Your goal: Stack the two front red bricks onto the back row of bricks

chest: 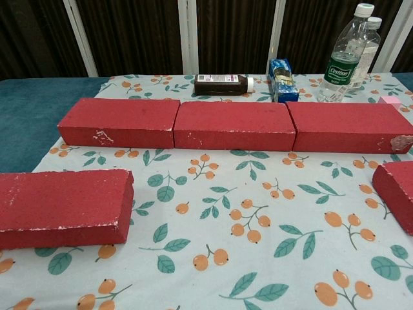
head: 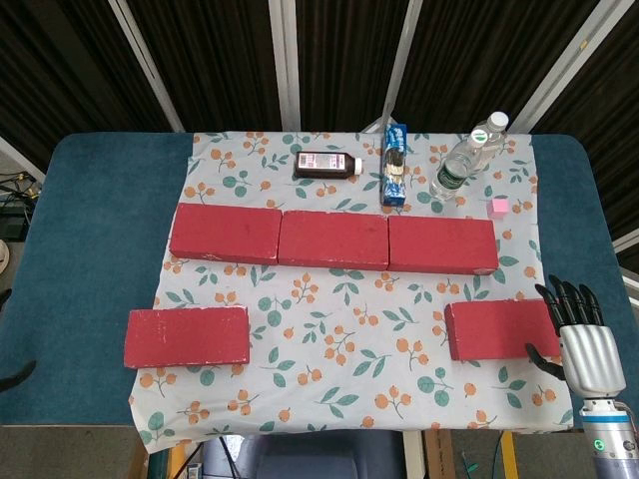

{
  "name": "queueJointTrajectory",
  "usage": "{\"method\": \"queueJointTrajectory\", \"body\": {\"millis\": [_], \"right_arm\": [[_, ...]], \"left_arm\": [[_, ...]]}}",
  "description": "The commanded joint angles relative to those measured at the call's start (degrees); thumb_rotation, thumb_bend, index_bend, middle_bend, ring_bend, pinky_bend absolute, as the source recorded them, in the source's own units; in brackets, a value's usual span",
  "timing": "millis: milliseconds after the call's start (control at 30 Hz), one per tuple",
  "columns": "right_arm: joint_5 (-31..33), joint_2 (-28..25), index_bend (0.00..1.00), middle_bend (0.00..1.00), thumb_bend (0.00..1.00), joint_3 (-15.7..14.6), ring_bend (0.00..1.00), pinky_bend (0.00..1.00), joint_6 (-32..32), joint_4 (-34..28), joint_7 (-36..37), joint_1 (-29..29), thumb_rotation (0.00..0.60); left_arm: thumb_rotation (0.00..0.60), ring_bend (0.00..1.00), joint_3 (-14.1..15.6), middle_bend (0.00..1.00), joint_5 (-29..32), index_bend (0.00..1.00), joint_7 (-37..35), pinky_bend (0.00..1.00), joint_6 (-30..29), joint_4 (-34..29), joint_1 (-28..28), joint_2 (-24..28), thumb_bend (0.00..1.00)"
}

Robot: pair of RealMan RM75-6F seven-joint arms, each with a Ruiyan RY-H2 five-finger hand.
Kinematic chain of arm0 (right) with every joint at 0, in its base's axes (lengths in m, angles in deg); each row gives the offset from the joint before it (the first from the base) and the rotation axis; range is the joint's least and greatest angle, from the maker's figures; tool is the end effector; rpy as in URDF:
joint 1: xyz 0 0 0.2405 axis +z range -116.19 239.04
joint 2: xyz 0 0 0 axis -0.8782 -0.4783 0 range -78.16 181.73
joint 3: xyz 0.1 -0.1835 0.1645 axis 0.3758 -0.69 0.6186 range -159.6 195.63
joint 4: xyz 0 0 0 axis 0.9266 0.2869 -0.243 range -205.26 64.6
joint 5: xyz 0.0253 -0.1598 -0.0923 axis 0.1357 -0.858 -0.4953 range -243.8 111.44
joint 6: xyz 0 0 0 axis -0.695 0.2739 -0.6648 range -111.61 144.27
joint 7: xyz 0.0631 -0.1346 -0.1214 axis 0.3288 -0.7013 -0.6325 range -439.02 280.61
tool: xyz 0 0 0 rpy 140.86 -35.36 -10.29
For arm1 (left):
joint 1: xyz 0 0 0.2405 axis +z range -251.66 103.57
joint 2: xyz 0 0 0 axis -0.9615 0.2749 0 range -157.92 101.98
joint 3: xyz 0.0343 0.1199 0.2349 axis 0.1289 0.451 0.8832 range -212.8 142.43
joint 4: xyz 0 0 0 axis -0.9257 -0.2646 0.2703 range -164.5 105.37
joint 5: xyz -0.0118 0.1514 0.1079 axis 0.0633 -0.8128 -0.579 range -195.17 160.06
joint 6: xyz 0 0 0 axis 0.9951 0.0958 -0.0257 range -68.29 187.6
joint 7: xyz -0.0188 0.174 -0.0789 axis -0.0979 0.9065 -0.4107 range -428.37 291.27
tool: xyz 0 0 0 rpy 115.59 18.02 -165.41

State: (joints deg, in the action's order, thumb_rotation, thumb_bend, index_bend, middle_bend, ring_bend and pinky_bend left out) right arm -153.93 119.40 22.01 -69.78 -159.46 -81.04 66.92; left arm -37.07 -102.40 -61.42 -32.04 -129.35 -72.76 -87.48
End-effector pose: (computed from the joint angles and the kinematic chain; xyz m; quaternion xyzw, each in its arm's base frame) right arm -0.3052 -0.2350 0.1745 0.6018 -0.3593 0.4015 0.5896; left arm -0.3102 0.1901 0.2181 -0.5636 -0.3722 -0.3562 0.6457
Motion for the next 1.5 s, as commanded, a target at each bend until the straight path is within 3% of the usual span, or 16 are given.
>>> {"method": "queueJointTrajectory", "body": {"millis": [33,600,933,1233,1500], "right_arm": [[0.1,-0.1,0.12,0.05,0.28,0.0,0.06,0.0,0.0,-0.2,0.1,-0.1,0.6],[-0.1,-0.3,0.09,0.05,0.28,-0.6,0.05,0.0,0.9,-1.4,0.0,0.0,0.6],[3.0,-4.8,0.04,0.03,0.28,-2.3,0.01,0.0,6.6,-6.0,0.7,0.4,0.6],[4.1,-13.5,0.01,0.01,0.28,-3.3,0.0,0.0,17.1,-8.7,0.4,5.0,0.6],[8.9,-15.8,0.0,0.0,0.28,-3.3,0.0,0.0,28.3,-9.7,-2.9,10.2,0.6]], "left_arm": [[0.6,0.0,0.1,0.0,-0.6,0.09,0.0,0.23,-0.2,0.2,0.0,-0.1,0.21],[0.6,0.0,0.2,0.0,-2.1,0.09,-0.1,0.23,-2.1,0.1,0.9,-0.2,0.21],[0.6,0.0,0.5,0.0,-2.3,0.09,0.3,0.23,-1.2,-0.2,0.6,-0.2,0.21],[0.6,0.0,0.3,0.0,-1.8,0.09,-0.2,0.23,-1.1,-0.5,0.7,0.1,0.21],[0.6,0.0,0.4,0.0,-2.0,0.09,0.5,0.23,-0.8,-0.8,0.7,0.0,0.21]]}}
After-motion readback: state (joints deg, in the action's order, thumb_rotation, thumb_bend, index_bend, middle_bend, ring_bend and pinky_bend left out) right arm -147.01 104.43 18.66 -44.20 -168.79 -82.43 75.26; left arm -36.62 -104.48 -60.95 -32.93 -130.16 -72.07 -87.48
